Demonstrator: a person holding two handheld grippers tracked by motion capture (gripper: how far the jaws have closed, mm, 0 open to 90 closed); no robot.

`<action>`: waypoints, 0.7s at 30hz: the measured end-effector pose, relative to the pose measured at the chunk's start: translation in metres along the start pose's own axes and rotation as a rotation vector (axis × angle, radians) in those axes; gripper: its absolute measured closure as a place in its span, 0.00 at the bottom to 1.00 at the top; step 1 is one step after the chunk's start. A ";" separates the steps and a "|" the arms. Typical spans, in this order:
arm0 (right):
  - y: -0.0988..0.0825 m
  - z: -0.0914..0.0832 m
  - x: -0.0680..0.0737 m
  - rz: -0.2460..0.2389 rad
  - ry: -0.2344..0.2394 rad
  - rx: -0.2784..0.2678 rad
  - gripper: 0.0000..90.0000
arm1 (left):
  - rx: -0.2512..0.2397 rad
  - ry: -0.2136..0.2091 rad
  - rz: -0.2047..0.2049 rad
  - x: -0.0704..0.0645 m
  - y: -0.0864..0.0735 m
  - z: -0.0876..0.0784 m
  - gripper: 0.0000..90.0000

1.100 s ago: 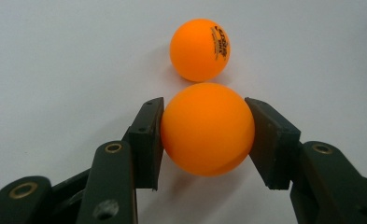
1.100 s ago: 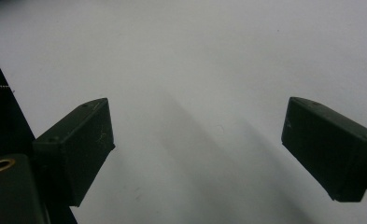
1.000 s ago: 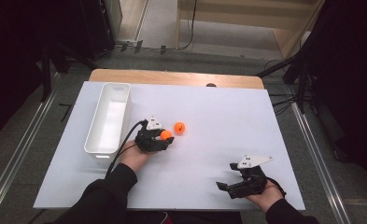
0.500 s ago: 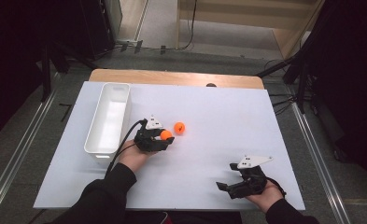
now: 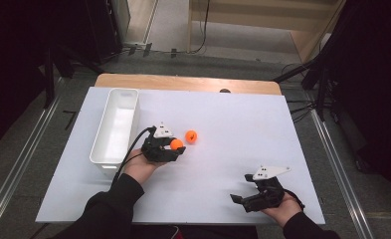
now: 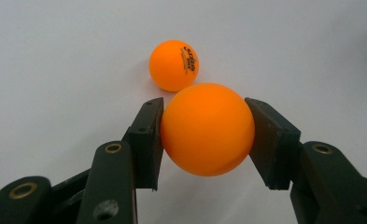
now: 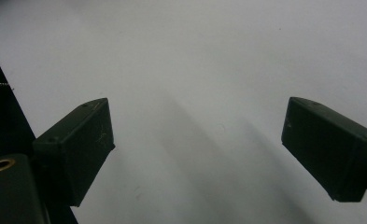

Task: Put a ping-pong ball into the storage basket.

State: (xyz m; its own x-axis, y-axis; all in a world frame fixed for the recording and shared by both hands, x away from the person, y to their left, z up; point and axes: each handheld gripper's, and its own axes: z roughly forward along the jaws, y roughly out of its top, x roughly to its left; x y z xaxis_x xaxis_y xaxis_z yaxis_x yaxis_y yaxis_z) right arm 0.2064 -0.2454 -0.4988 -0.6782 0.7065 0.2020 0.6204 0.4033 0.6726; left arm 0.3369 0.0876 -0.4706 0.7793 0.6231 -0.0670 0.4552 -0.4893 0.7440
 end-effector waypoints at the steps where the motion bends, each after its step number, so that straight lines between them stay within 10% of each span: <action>1: 0.000 0.000 0.000 0.000 0.000 0.000 0.09 | 0.004 -0.001 0.004 -0.001 0.001 -0.002 0.56; 21: 0.000 0.000 0.000 0.001 -0.001 0.002 0.09 | 0.021 -0.015 0.044 -0.008 0.007 -0.016 0.56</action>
State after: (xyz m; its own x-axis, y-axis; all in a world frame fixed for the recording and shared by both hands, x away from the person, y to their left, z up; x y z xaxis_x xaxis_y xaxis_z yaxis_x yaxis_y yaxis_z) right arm 0.2063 -0.2452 -0.4988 -0.6773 0.7075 0.2019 0.6220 0.4041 0.6707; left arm 0.3266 0.0889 -0.4543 0.8049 0.5917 -0.0445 0.4292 -0.5287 0.7323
